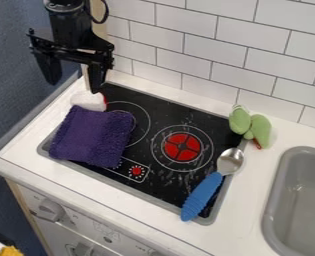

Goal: Move the purple cloth to the top of the stove

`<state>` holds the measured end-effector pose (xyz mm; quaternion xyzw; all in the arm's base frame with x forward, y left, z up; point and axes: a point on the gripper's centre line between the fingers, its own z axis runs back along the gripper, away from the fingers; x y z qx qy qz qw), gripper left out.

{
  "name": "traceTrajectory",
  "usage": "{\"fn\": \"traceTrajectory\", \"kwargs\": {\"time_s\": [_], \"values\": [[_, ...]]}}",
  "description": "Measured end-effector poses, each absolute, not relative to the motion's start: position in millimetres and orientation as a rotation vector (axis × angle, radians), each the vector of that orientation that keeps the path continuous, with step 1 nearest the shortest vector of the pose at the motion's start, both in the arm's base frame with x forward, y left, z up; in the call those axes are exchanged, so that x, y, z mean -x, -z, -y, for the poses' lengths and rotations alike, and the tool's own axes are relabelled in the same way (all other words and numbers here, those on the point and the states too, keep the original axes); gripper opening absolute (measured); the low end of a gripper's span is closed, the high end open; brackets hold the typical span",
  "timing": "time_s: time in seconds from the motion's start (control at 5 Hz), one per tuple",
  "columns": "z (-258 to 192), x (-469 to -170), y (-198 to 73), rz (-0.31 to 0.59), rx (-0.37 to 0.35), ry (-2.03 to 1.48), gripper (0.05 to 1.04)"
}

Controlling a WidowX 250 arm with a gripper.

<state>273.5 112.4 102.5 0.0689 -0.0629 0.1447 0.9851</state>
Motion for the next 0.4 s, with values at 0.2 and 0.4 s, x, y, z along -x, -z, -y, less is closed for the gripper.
{"fn": "traceTrajectory", "kwargs": {"time_s": [0.2, 0.4], "values": [[-112.1, -271.1, -89.7, 0.087, -0.134, -0.297, 1.001], [-116.3, -264.0, -48.1, -0.003, -0.160, -0.331, 1.001]]}}
